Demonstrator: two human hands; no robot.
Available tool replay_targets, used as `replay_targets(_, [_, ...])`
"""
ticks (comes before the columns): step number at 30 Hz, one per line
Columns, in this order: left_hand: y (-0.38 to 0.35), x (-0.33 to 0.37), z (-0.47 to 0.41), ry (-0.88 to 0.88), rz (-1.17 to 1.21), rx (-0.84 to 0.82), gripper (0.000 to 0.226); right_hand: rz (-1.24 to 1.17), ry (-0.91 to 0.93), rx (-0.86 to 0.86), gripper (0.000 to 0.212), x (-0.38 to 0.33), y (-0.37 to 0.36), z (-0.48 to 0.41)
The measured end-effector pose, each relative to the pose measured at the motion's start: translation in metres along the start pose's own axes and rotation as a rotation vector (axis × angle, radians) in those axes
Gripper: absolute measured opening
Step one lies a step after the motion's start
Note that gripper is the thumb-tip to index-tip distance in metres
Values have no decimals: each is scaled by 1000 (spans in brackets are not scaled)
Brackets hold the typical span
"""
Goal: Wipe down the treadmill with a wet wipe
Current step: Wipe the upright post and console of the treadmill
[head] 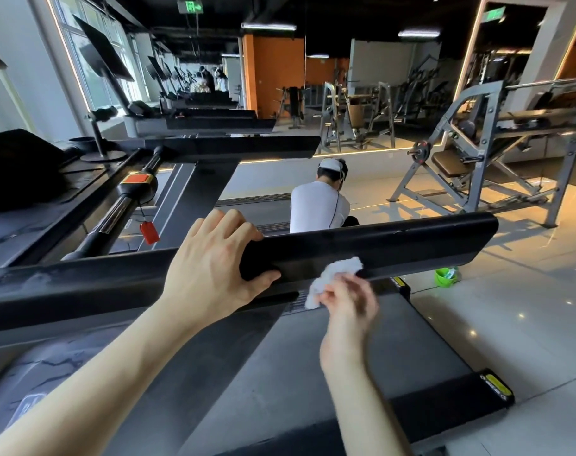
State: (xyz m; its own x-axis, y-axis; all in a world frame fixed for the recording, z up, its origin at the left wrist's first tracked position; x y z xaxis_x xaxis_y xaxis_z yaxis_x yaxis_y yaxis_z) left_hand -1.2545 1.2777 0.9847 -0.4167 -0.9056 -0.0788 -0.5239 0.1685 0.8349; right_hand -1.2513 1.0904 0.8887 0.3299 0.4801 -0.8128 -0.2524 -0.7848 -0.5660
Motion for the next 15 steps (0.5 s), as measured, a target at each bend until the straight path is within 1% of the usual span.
replay_targets(2, [-1, -1, 1, -3, -4, 4, 54, 294, 189, -192, 18, 6, -23, 20])
replay_targets(3, [-1, -1, 1, -5, -5, 8, 54, 451, 302, -260, 16, 7, -27, 23])
replay_targets(4, [-1, -1, 1, -7, -6, 9, 54, 604, 413, -266, 14, 5, -26, 21])
replay_targets(5, [-1, -1, 1, -7, -7, 7, 54, 723, 509, -216, 11, -1, -22, 14])
replay_targets(6, [0, 0, 1, -6, -8, 5, 55, 784, 568, -146, 8, -9, -14, 4])
replay_targets(8, [0, 0, 1, -8, -8, -1, 55, 778, 590, 11, 5, -32, 4, -19])
replay_targets(10, [0, 0, 0, -10, -4, -6, 54, 726, 556, 95, 12, -47, 19, -36])
replay_targets(11, [0, 1, 1, -10, -3, -9, 53, 767, 564, 104, 16, -49, 18, -38])
replay_targets(13, [-1, 1, 1, -11, -6, -11, 53, 929, 665, 23, 23, -43, -2, -27])
replay_targets(15, [-1, 2, 1, -10, -12, -7, 51, 1084, 813, -175, 30, -30, -32, -4])
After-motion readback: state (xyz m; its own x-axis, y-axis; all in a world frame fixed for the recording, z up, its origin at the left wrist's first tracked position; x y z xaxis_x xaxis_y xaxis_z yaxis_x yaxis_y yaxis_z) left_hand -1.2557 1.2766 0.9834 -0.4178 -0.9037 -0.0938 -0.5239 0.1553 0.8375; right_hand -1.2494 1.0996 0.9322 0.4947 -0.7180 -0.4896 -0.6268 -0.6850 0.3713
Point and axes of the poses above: each hand's wrist, its own z-axis away from the middle knuckle, its own y-axis out of the back of the hand, x = y × z, the point moved 2 cm from there along -z, towards the middle knuckle, and after that the axes turned 12 degrees about -x, right-handed, at the moved point
